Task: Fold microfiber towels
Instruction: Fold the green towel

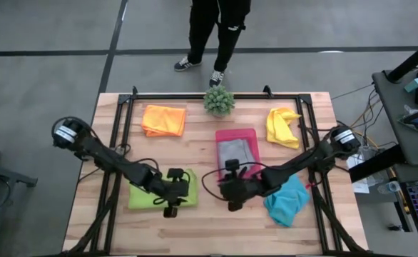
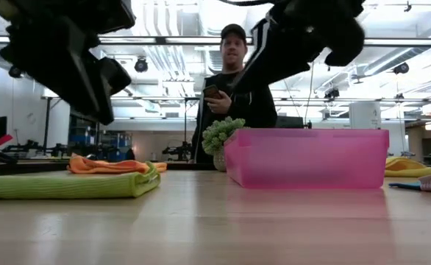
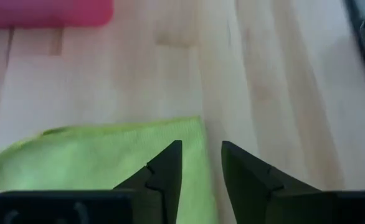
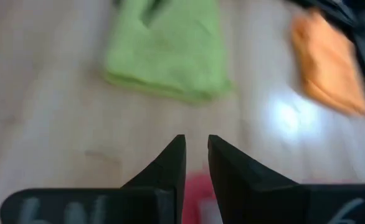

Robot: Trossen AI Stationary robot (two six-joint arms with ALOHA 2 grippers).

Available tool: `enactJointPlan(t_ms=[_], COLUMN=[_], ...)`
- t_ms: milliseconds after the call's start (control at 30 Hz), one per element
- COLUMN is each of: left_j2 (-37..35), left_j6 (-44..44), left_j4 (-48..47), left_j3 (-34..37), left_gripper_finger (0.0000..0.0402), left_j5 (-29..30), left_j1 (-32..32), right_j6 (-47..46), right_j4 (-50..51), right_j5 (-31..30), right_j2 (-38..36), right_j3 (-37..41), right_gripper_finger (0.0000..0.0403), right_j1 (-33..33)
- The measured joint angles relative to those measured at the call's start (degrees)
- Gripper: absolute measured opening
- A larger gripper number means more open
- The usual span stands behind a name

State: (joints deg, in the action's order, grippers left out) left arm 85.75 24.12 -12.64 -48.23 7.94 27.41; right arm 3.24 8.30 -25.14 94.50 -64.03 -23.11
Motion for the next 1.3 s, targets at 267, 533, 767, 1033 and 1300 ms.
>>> enactJointPlan(t_ms=[267,533,767,1033,1300], left_j2=[6.14,12.53,15.80,18.32,18.77], left_j6=[8.20,8.63,7.98,8.05,8.13], left_j4=[-0.40,-5.76,-7.24,-4.10,-2.84], left_j3=[-3.46,-10.72,-12.23,-10.72,-10.59], left_gripper_finger=[0.0097,0.0097,0.0115,0.0160,0.0123], left_j5=[0.08,3.29,3.82,7.04,6.99], left_j1=[0.55,1.17,1.30,1.31,1.59], right_j6=[5.33,6.22,8.79,8.24,5.74], right_j4=[-18.63,-19.26,-20.79,-20.85,-20.82], right_j5=[13.41,13.63,13.94,13.83,13.83], right_j2=[-1.46,-1.53,-1.53,-1.53,-1.53], right_j3=[7.77,8.32,8.19,9.02,9.72], right_gripper_finger=[0.0061,0.0061,0.0061,0.0061,0.0061], right_j1=[4.42,6.14,7.03,8.15,8.15])
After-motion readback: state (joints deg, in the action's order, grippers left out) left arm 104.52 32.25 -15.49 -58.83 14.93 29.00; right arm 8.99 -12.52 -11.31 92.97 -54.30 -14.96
